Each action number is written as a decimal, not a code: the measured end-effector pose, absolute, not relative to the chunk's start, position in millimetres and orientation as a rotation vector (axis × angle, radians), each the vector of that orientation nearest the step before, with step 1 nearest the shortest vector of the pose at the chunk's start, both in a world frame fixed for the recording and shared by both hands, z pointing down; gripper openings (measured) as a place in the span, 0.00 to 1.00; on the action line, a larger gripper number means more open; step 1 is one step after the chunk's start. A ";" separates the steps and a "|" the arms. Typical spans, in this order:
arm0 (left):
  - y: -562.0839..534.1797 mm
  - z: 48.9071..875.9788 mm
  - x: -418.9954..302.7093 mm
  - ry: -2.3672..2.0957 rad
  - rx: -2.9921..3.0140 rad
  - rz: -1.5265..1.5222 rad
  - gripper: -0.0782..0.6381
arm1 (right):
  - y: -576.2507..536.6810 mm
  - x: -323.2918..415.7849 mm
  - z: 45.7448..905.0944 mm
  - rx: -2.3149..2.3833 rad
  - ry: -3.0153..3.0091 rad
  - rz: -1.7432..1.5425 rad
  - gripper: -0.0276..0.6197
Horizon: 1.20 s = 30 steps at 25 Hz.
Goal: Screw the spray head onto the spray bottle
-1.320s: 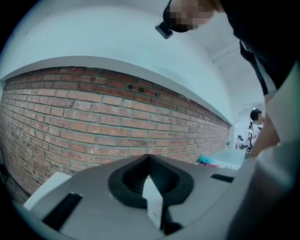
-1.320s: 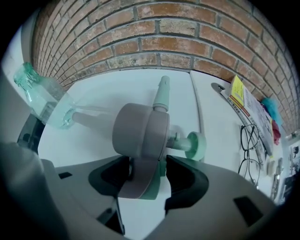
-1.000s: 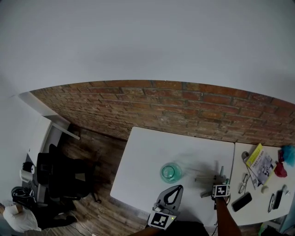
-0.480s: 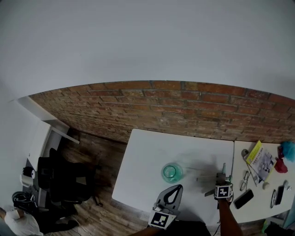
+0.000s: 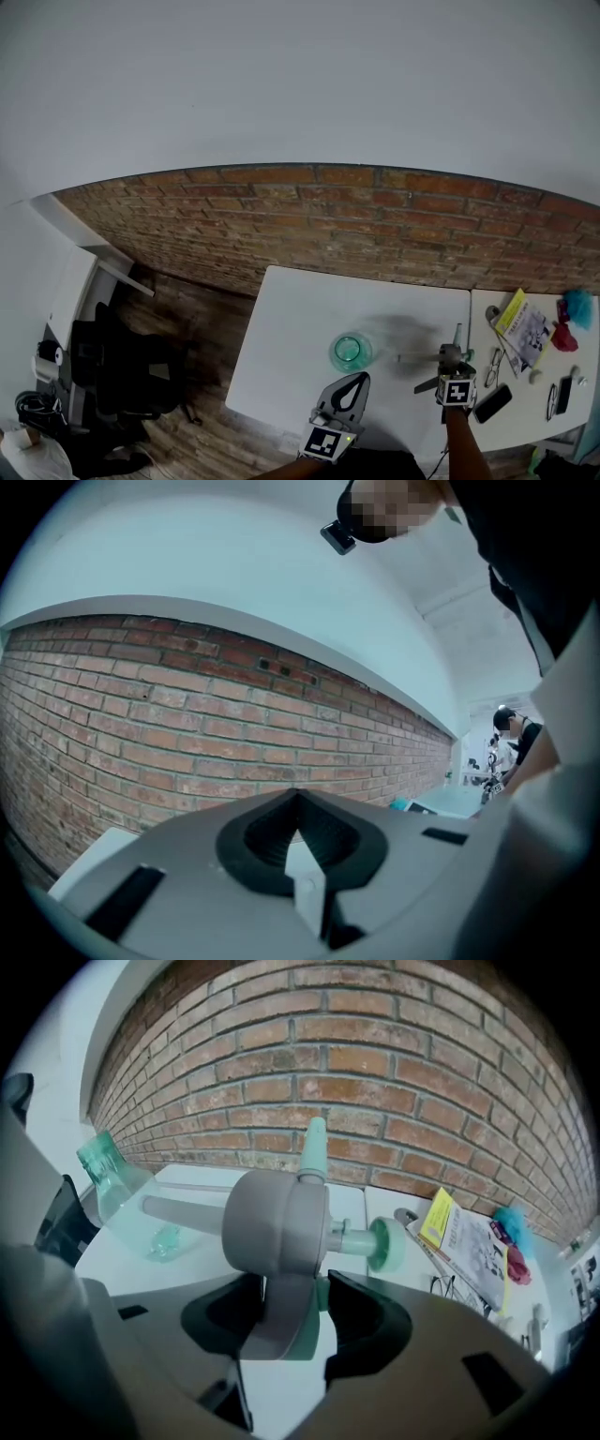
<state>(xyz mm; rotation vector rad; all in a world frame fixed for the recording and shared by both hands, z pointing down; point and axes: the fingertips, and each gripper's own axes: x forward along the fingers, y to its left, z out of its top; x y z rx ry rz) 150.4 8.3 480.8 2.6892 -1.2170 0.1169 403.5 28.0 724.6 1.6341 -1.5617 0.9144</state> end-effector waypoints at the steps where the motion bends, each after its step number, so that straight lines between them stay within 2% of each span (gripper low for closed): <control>1: 8.0 480.7 148.9 -1.216 2.692 0.113 0.11 | 24.0 401.2 715.8 1.649 -1.584 0.901 0.38; 11: 5.3 479.9 138.6 -1.213 2.698 0.101 0.11 | -15.0 375.4 628.2 1.705 -1.750 0.676 0.38; 22: 2.7 480.5 124.5 -1.253 2.688 0.094 0.11 | -41.0 332.1 568.3 1.691 -1.827 0.402 0.38; 30: 3.2 479.7 110.6 -1.268 2.668 0.063 0.11 | -53.0 336.7 524.4 1.672 -1.774 0.126 0.38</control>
